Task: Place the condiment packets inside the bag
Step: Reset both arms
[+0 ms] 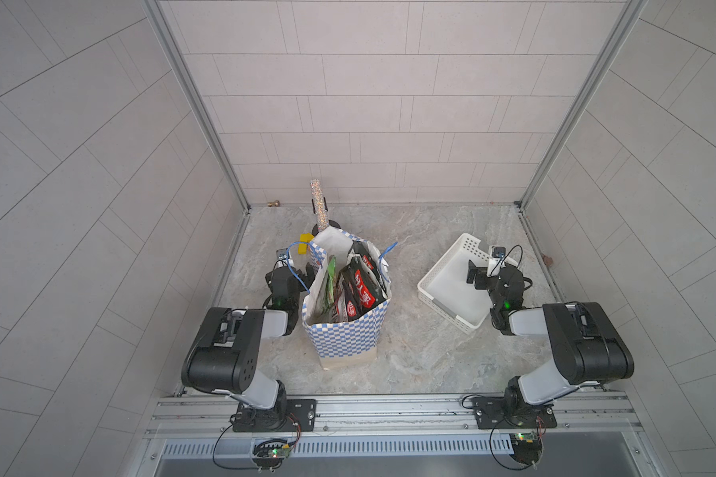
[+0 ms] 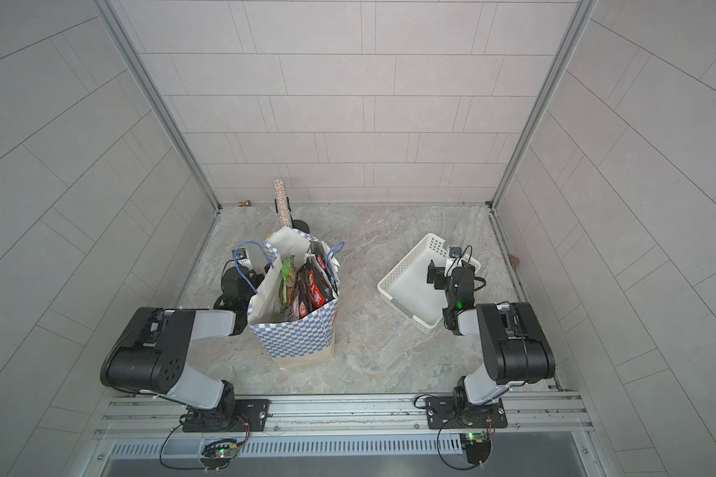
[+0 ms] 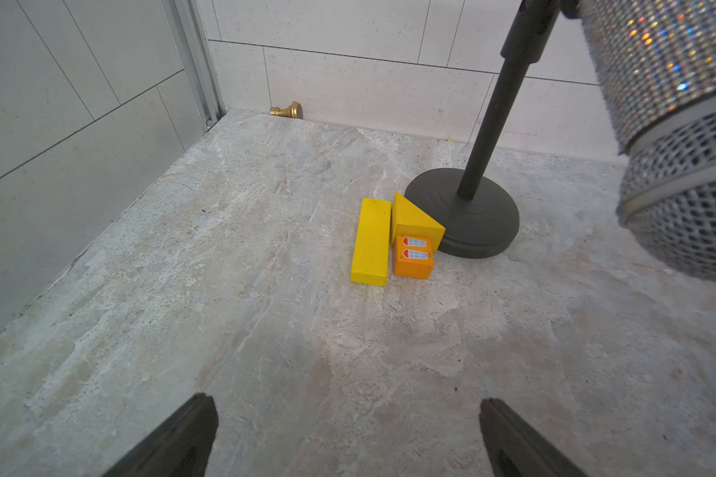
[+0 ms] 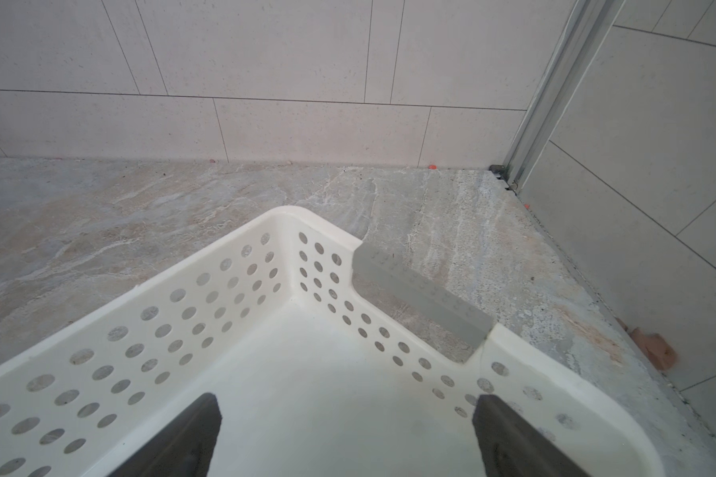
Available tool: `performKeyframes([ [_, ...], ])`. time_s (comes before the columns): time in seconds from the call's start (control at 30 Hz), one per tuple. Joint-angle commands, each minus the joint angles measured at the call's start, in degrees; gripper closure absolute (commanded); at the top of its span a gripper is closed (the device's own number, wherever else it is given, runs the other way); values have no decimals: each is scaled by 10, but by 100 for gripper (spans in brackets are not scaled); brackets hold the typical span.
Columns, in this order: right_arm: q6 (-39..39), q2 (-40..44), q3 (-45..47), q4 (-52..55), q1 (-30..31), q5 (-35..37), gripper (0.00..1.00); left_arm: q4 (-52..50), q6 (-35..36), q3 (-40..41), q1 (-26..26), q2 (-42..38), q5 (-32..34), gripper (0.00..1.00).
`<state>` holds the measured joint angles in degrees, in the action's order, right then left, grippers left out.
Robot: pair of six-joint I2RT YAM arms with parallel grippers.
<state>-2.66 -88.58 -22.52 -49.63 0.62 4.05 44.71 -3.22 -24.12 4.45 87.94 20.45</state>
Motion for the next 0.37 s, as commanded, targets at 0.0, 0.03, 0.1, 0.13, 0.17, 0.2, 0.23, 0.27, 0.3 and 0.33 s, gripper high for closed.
performKeyframes([
  [0.0, -12, 1, -3, 15, -2, 8, 0, -10, -5, -6, -1, -1, 4, 0],
  [0.03, -12, 0, -1, 8, -2, 8, 0, -10, -5, -6, -1, -1, 4, 0],
  [0.1, -12, 4, -5, 21, -2, 8, 0, -14, -6, -10, -1, 3, 4, 0],
  [0.13, -12, 3, -4, 21, -2, 8, 0, -18, -7, -14, -2, 5, 3, 0],
  [0.17, -12, 1, -3, 14, -2, 8, 0, -23, -8, -17, -6, 8, -1, 0],
  [0.2, -13, 2, -3, 14, -2, 9, 0, -25, -10, -18, -7, 10, -3, 0],
  [0.23, -14, 3, -5, 20, -2, 10, 0, -26, -10, -18, -8, 10, -4, 0],
  [0.27, -16, 3, -6, 22, -4, 9, 0, -24, -10, -17, -8, 9, -3, 0],
  [0.3, -16, 3, -5, 20, -5, 9, 0, -21, -8, -12, -7, 6, -4, 0],
  [0.33, -16, 2, -5, 20, -5, 9, 0, -15, -6, -9, -5, 0, -4, 0],
])
